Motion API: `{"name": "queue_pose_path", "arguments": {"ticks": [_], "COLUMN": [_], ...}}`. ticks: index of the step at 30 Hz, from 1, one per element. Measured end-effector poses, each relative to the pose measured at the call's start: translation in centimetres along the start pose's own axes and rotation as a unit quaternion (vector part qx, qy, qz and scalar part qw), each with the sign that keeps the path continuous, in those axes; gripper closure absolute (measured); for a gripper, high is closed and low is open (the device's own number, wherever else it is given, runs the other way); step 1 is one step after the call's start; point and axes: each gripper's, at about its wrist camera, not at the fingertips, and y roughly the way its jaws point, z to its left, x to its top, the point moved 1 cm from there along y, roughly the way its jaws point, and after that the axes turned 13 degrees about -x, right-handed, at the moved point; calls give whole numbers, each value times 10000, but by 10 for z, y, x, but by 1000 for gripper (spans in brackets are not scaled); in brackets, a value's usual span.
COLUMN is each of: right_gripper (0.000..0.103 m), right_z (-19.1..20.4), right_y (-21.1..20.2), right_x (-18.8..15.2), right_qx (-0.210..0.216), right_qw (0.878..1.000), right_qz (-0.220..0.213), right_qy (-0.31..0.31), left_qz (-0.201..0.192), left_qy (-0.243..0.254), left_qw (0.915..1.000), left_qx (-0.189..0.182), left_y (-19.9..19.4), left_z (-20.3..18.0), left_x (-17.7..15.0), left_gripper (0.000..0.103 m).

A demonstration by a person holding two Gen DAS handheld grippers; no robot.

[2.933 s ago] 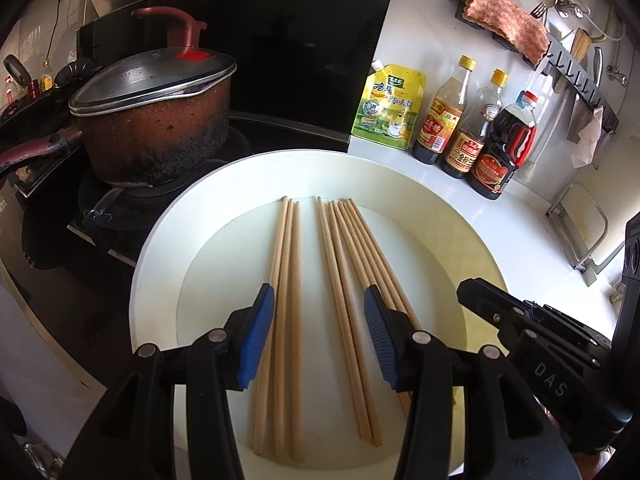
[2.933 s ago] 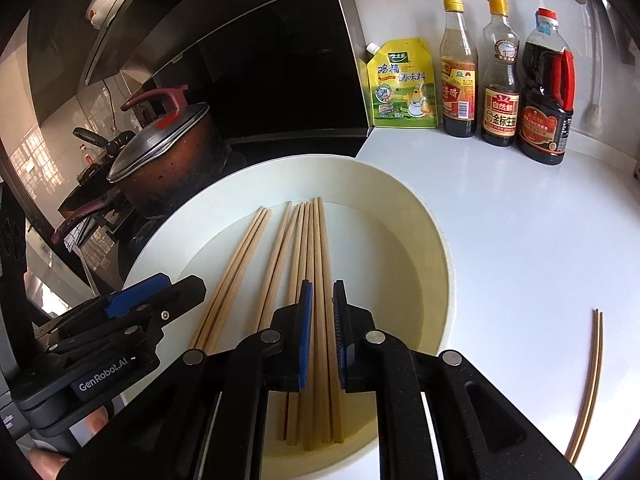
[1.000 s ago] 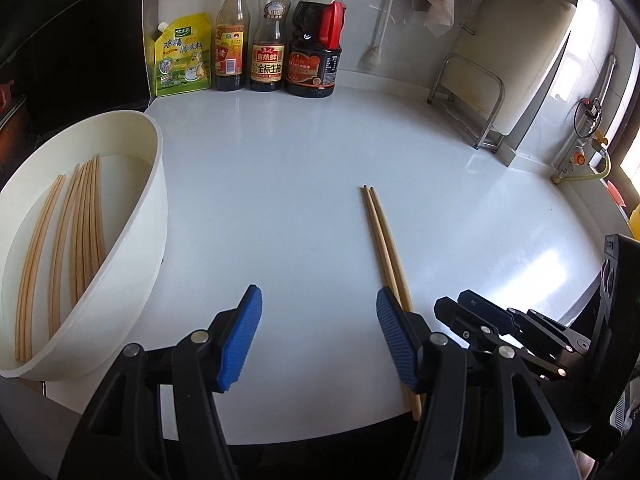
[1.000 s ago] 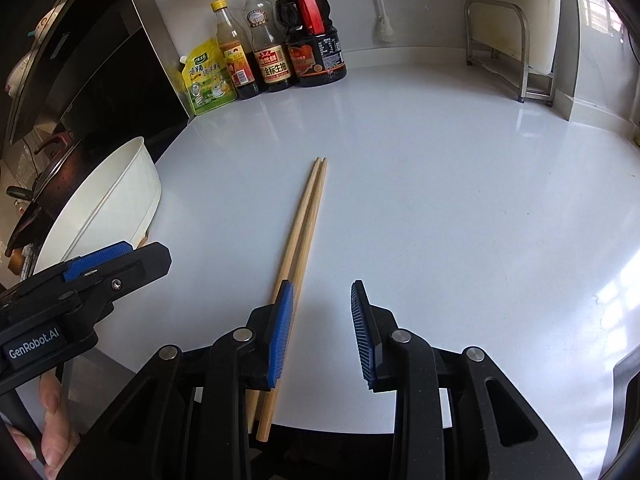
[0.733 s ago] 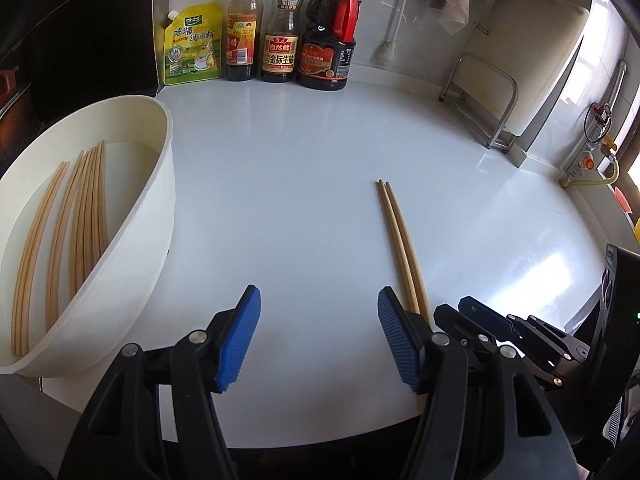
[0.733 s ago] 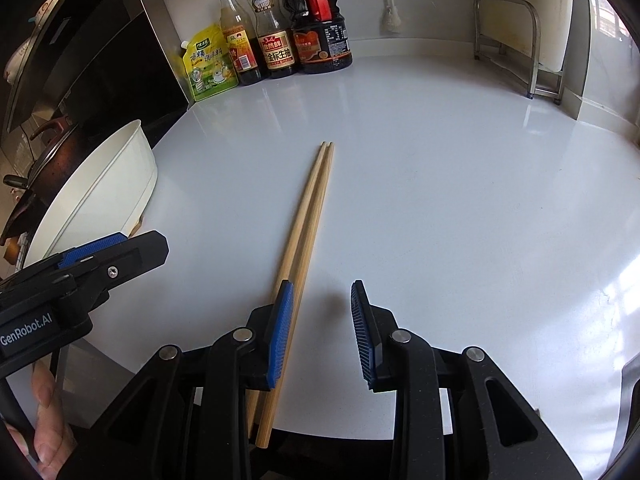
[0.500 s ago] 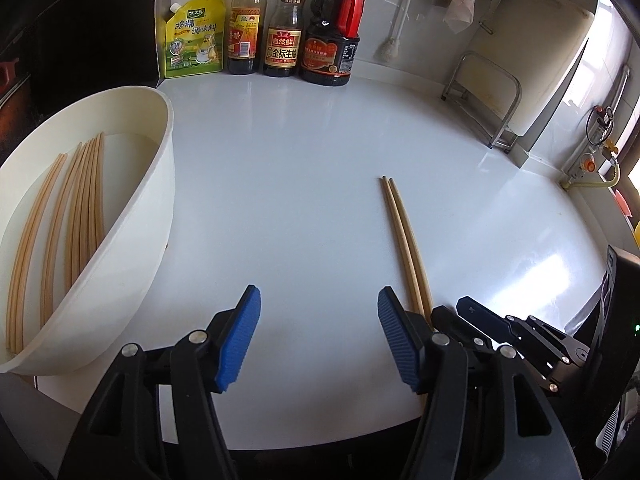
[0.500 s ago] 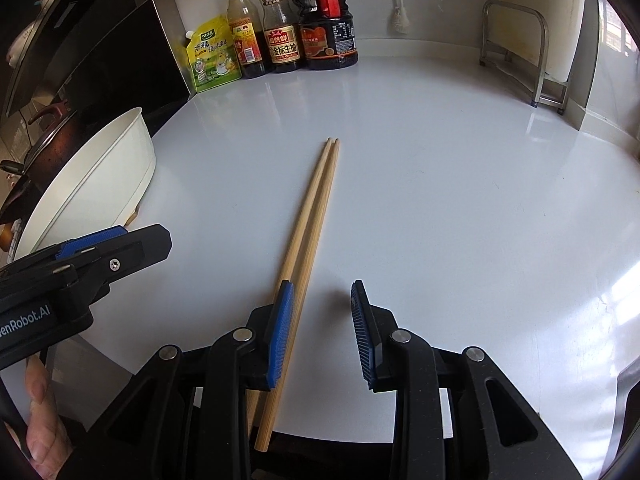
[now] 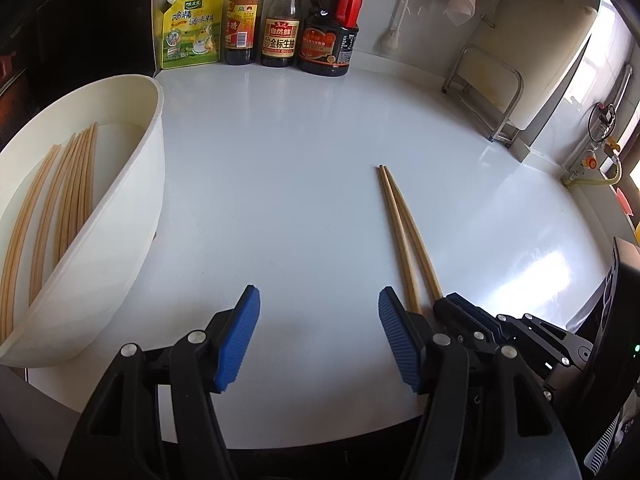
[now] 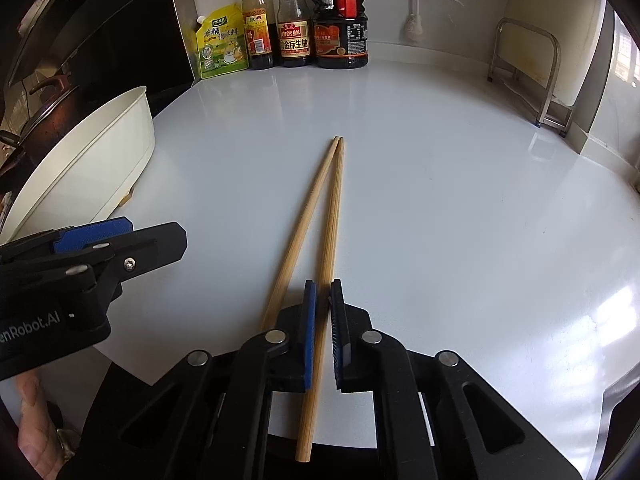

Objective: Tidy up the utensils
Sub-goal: 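Close the left tool on one chopstick while the right tool grasps the other chopstick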

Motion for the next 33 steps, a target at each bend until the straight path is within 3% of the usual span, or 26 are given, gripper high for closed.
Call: {"name": "queue_pose_path", "arguments": {"ticks": [20,33], "right_gripper": [97,94], "right_z": [-70,-80], "right_y": [4,3], "right_x": [-9,-9], "right_qx": [-264,-108], "right_qw": [9971,9960], "right_qz": [61,73], "right_qy": [707,888], "left_qz": [271,162], "left_qy": [258,250], "left_qw": [9993,9993], "left_qx": [79,226], "left_y": [39,48], "left_z": [-31,-30], "left_x": [-2,4], "left_gripper": [35,33]}}
